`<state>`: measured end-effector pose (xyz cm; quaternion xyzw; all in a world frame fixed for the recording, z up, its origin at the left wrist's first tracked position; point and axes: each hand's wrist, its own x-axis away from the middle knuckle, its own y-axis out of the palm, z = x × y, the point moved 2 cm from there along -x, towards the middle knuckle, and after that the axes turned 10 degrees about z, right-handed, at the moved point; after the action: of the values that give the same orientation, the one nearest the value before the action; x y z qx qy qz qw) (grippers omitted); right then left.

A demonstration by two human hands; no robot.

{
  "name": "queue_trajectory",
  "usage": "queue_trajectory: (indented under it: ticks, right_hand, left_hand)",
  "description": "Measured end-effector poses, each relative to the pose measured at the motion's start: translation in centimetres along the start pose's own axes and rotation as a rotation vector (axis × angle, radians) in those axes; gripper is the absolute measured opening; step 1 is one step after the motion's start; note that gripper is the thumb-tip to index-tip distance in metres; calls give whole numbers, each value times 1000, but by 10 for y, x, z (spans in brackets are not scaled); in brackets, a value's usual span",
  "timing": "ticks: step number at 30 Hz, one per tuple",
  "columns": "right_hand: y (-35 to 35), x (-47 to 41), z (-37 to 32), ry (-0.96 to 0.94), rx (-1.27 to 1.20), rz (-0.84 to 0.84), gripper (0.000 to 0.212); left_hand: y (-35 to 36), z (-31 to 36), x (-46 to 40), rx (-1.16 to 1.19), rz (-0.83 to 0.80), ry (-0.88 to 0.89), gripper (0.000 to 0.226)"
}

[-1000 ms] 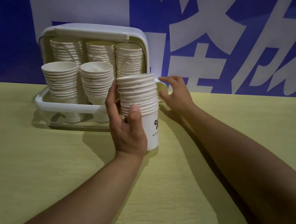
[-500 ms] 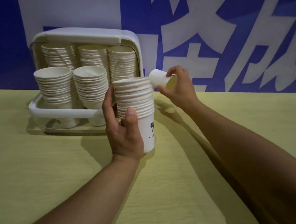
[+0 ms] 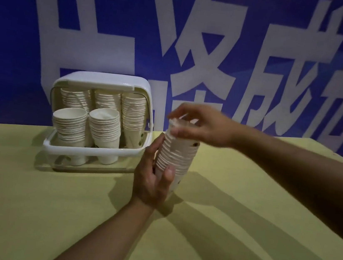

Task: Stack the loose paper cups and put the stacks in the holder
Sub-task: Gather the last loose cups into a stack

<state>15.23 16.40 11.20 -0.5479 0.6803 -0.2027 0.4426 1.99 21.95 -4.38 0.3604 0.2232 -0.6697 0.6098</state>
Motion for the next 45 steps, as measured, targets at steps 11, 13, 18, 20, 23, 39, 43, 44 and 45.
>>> queue_trajectory:
  ticks: [11,13,18,20,23,39,43,44,45]
  right_hand:
    - [64,16,-17,128,-528,116,83]
    - [77,8,-22,144,-594,140,89]
    - [86,-18,-29,93,-586,299,93]
    - [81,-28,-25,58,-501,429,92]
    - [81,-43,-13,82,-411,582,96]
    - [141,-74,12,57,-295,582,90]
    - [152,-66,23,100,-201,512,86]
    - [155,-63,24,110,-184,485,84]
    - [157,-62,25,121,-168,467,83]
  left_hand:
    - [-45,46,-32,-37,148,-160,56]
    - [-54,51,-48,-109,110,-168,54]
    - [-83,47,-79,-347,1,-94,58]
    - [-102,39,-91,-508,70,-40,59]
    - [-136,16,-104,-819,171,-83,57]
    - [-142,-35,-102,-1034,103,-278,105]
    - [-140,-42,-102,-1108,113,-265,109]
    - [-140,-43,-103,-1107,116,-266,108]
    - [-140,-43,-103,-1105,120,-266,106]
